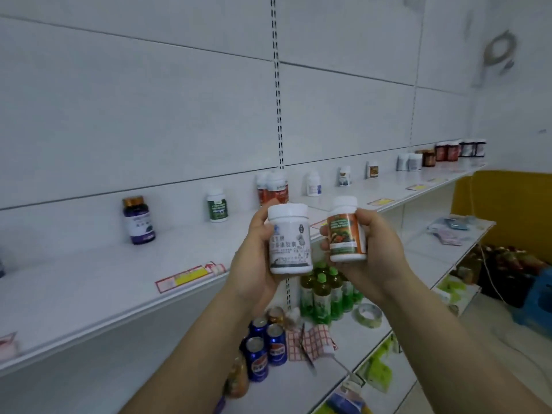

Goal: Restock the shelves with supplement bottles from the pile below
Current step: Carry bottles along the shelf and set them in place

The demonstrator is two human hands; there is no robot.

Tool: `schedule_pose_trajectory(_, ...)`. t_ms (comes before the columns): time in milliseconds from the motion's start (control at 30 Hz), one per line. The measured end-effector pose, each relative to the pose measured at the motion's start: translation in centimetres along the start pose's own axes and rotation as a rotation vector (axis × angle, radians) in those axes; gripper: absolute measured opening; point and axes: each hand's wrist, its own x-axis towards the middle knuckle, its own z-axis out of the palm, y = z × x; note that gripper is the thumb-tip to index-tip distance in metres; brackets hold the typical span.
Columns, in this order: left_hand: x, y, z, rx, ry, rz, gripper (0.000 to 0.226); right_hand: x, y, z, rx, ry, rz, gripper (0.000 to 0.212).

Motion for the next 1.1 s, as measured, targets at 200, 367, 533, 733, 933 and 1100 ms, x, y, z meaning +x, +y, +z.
schedule_pose_trajectory(200, 3.0, 1.3, -1.4, 0.074, 0.087, 0.061, 0.036, 6.5, -0.1, 1.6, -0.025, -0.155, 0.011, 0.034)
schedule_pose_trajectory(367, 4.8, 0.6, -0.9, 0.107, 0.261, 0.168, 0.039, 11.9, 0.0, 1.4, -0.021, -0.392, 0.093, 0.043)
schedule_pose_trajectory(533, 6.3, -1.5, 2.2, 0.162, 0.506, 0.328, 0.039, 15.9, -1.2, 0.0, -0.023, -0.629, 0.222, 0.034)
schedule_pose_trajectory(733, 9.9, -4.4, 6.9, 0.300, 0.613, 0.362, 0.048, 19.2, -4.0, -4.1, 0.012, -0.732, 0.311, 0.034)
schedule_pose_trajectory(933, 19.4, -8.8, 10.5, 0.345, 0.479, 0.292, 0.061, 24.4, -8.1, -11.7, 0.022, -0.607, 0.227, 0.030)
schedule_pose_trajectory(1100, 28.2, -14.2, 15.1, 0.354, 0.323, 0.184, 0.063, 28.2, -13.1, -21.4, -0.113, -0.328, -0.007, 0.010)
